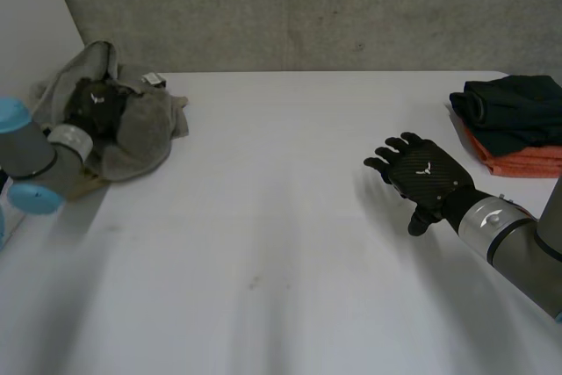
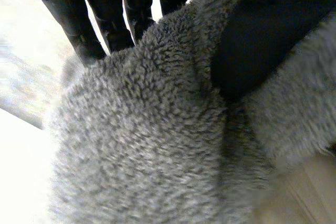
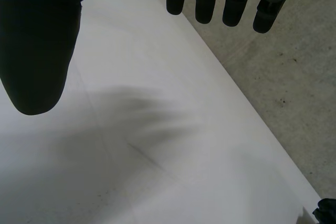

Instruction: Fold the laundry.

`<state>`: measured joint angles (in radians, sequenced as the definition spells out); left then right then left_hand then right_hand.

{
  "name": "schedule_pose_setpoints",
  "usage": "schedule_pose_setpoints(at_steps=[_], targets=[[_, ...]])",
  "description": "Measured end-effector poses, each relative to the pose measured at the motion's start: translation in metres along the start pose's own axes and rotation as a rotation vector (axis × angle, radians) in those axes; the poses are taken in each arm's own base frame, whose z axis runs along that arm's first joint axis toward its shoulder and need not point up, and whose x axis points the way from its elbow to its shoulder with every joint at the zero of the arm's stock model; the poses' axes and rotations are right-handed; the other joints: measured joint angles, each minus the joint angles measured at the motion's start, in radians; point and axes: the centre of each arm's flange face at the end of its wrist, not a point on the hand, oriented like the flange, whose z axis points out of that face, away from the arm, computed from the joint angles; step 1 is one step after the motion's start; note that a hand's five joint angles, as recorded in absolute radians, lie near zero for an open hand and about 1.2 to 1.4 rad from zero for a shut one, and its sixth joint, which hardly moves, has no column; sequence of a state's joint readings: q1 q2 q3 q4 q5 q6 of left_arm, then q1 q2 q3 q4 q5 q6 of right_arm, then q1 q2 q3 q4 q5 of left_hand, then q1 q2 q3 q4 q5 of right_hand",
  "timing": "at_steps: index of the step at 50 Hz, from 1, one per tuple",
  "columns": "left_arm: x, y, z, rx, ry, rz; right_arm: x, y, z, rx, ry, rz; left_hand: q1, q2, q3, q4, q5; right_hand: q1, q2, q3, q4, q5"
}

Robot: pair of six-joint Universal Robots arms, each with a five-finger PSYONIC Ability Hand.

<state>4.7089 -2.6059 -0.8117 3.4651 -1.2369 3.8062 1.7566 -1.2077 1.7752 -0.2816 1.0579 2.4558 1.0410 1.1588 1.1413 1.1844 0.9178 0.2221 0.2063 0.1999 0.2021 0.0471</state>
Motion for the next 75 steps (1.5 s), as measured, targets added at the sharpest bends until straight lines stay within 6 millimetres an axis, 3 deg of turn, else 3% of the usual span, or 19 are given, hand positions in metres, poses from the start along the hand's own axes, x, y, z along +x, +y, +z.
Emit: schedule_pose_setpoints(at_steps=[4,5,7,11,14,17,20,22,26,28,29,32,35,39,48,53,61,67,75], targets=[[-0.021,-0.051,-0.005,0.073,-0.084,-0.039,0.002,-0.002,0.001,0.008,0.008,-0.002,0.012,0.006,0.005,0.001,0.015,0.0,0.0,0.0,0.0,0.0],[-0.023,-0.055,-0.005,0.08,-0.09,-0.042,0.003,-0.002,0.001,0.008,0.009,-0.002,0.012,0.006,0.005,0.001,0.015,0.0,0.0,0.0,0.0,0.0],[-0.034,-0.099,-0.016,0.15,-0.121,-0.075,0.006,-0.004,0.001,0.013,0.02,-0.004,0.012,0.006,0.005,0.005,0.016,0.0,0.0,0.0,0.0,0.0],[-0.035,-0.166,-0.043,0.263,-0.112,-0.157,0.013,-0.009,0.001,0.015,0.058,-0.012,0.012,0.017,0.029,0.011,0.025,0.0,0.0,0.0,0.0,0.0],[-0.021,-0.215,-0.074,0.343,-0.049,-0.257,0.023,-0.015,-0.001,0.015,0.109,-0.017,0.012,0.019,0.035,0.011,0.027,0.0,0.0,0.0,0.0,0.0],[-0.007,-0.236,-0.092,0.375,0.004,-0.32,0.029,-0.018,-0.003,0.014,0.14,-0.012,0.012,0.02,0.037,0.011,0.027,0.0,0.0,0.0,0.0,0.0],[0.029,-0.26,-0.123,0.394,0.13,-0.424,0.041,-0.023,-0.006,0.016,0.191,0.017,0.012,0.023,0.044,0.014,0.027,0.0,0.0,0.0,0.0,0.0],[0.044,-0.263,-0.131,0.387,0.172,-0.449,0.043,-0.024,-0.007,0.017,0.202,0.032,0.012,0.023,0.044,0.014,0.027,0.0,0.0,0.0,0.0,0.0],[0.122,-0.251,-0.157,0.277,0.378,-0.502,0.048,-0.026,-0.009,0.023,0.22,0.101,0.012,0.023,0.044,0.014,0.027,0.0,0.0,0.0,0.0,0.0],[0.146,-0.244,-0.164,0.235,0.435,-0.503,0.048,-0.026,-0.009,0.023,0.22,0.118,0.012,0.023,0.044,0.014,0.027,0.0,0.0,0.0,0.0,0.0],[0.164,-0.237,-0.169,0.194,0.478,-0.496,0.048,-0.026,-0.009,0.022,0.217,0.129,-0.015,-0.048,-0.014,-0.047,-0.011,0.0,0.0,0.0,0.0,0.0],[0.2,-0.218,-0.178,0.084,0.548,-0.455,0.046,-0.026,-0.01,0.009,0.206,0.152,-0.503,-0.562,-0.52,-0.567,-0.487,0.0,0.0,0.0,0.0,0.0],[0.215,-0.207,-0.181,0.003,0.564,-0.404,0.045,-0.026,-0.011,-0.008,0.193,0.167,-0.691,-0.783,-0.754,-0.808,-0.719,0.0,0.0,0.0,0.0,0.0],[0.216,-0.204,-0.181,-0.061,0.544,-0.347,0.044,-0.027,-0.013,-0.033,0.176,0.182,-0.75,-0.871,-0.854,-0.903,-0.816,0.0,0.0,0.0,0.0,0.0],[0.143,-0.244,-0.189,-0.002,0.395,-0.343,0.042,-0.034,-0.02,-0.114,0.116,0.229,-0.756,-0.897,-0.873,-0.92,-0.84,0.0,0.0,0.0,0.0,0.0],[0.132,-0.238,-0.208,-0.032,0.386,-0.343,0.038,-0.037,-0.026,-0.177,0.067,0.268,-0.756,-0.897,-0.873,-0.92,-0.84,0.0,0.0,0.0,0.0,0.0],[0.136,-0.204,-0.223,-0.117,0.362,-0.328,0.018,-0.036,-0.033,-0.258,-0.007,0.393,-0.756,-0.897,-0.873,-0.92,-0.84,0.0,0.0,0.0,0.0,0.0],[0.15,-0.177,-0.214,-0.15,0.399,-0.325,-0.006,-0.025,-0.032,-0.283,-0.018,0.494,-0.754,-0.889,-0.871,-0.918,-0.824,0.0,0.0,0.0,0.0,0.0],[0.178,-0.162,-0.195,-0.133,0.513,-0.342,-0.022,0.0,-0.033,-0.307,0.061,0.5,-0.673,-0.794,-0.777,-0.82,-0.724,0.0,0.0,0.0,0.0,0.001]])
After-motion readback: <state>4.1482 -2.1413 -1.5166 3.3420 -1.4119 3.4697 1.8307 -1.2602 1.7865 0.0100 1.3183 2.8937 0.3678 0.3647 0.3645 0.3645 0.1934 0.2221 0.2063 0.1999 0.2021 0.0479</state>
